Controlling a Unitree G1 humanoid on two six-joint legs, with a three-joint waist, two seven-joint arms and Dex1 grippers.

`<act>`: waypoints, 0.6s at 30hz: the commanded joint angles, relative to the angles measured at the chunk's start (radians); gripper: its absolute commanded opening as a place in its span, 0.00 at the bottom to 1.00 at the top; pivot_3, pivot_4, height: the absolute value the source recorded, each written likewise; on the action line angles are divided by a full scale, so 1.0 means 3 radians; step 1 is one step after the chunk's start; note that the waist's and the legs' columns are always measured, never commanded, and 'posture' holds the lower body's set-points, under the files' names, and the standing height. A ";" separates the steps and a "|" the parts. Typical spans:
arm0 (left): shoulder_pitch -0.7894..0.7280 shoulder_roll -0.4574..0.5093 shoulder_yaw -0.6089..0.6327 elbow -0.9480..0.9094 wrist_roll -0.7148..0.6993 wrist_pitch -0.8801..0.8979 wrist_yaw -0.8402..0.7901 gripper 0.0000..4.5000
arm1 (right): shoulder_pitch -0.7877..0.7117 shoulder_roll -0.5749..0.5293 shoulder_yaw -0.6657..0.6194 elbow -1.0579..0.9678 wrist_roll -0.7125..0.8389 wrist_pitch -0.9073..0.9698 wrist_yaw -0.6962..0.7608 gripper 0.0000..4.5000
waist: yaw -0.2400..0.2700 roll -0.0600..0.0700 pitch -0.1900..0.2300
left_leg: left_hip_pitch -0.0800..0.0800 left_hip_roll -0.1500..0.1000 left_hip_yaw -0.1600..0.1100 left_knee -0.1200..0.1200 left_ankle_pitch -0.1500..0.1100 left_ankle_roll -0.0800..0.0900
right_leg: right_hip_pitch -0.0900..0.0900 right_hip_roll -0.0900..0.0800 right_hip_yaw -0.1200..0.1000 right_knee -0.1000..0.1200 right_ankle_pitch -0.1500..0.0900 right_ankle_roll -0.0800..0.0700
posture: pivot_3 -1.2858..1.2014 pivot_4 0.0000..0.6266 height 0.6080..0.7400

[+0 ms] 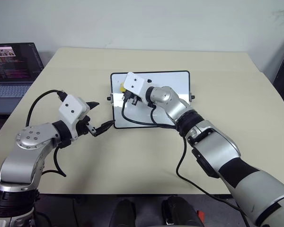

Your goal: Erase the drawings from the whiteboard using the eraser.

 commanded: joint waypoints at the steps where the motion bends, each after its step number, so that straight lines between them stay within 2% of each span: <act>1: 0.0013 0.0017 0.0041 -0.0104 -0.0009 -0.0059 -0.0009 1.00 | -0.0144 0.0006 -0.0089 0.0049 -0.0051 -0.0049 -0.0130 0.27 | -0.0001 0.0000 0.0000 | -0.0001 0.0000 0.0000 0.0000 0.0000 0.0000 | 0.0000 0.0000 0.0001 -0.0001 0.0000 0.0000 | 0.52 0.24 1.00; 10: 0.0054 0.0021 0.0068 -0.0156 -0.0020 -0.0036 0.0011 1.00 | 0.0040 0.0071 0.0164 0.0078 -0.0274 0.0009 0.0557 0.27 | -0.0004 0.0000 0.0000 | 0.0001 0.0001 -0.0001 -0.0002 0.0000 0.0000 | 0.0000 0.0000 0.0001 -0.0002 0.0000 0.0000 | 0.52 0.24 1.00; 18: 0.0096 0.0026 0.0075 -0.0235 -0.0035 0.0004 0.0028 1.00 | -0.0149 0.0102 -0.0132 -0.0012 -0.0141 -0.0185 0.0012 0.27 | -0.0001 0.0001 0.0001 | -0.0001 0.0001 -0.0002 -0.0001 0.0000 0.0000 | 0.0000 0.0000 -0.0001 -0.0001 0.0000 -0.0001 | 0.52 0.24 1.00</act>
